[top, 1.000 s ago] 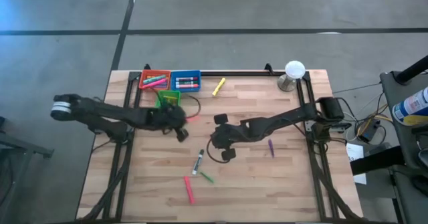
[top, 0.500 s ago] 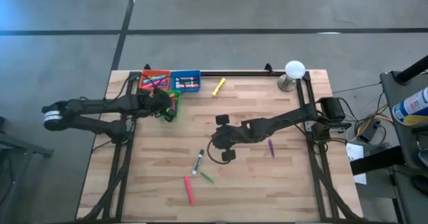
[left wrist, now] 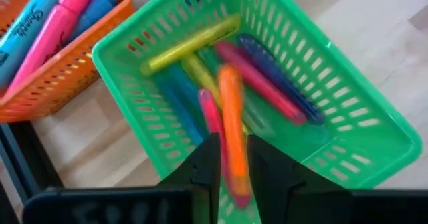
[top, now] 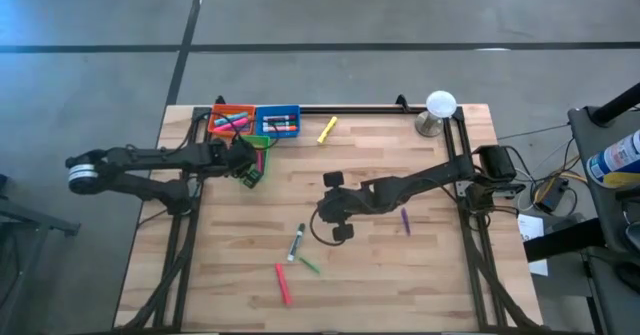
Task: Pick & Place Markers
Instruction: Put the pink highlighter into the orange bin
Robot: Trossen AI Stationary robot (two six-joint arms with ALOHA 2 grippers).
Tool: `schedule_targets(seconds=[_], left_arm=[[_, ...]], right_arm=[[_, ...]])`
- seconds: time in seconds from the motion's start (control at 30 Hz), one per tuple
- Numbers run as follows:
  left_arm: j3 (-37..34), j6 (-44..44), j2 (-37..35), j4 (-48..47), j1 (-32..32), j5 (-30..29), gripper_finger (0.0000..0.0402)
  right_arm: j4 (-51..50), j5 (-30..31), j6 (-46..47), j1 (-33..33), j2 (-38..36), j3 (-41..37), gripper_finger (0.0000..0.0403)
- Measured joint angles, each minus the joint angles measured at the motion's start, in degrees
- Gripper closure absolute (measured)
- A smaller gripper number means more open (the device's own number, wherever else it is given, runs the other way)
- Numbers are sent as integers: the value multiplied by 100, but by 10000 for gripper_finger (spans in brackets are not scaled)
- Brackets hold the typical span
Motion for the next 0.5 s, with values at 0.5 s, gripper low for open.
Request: schedule_targets(seconds=[0.5], left_arm=[[615,479,-322,35,-1888,1098,354]], right_arm=[[217,-14,222,377,-74,-595,342]])
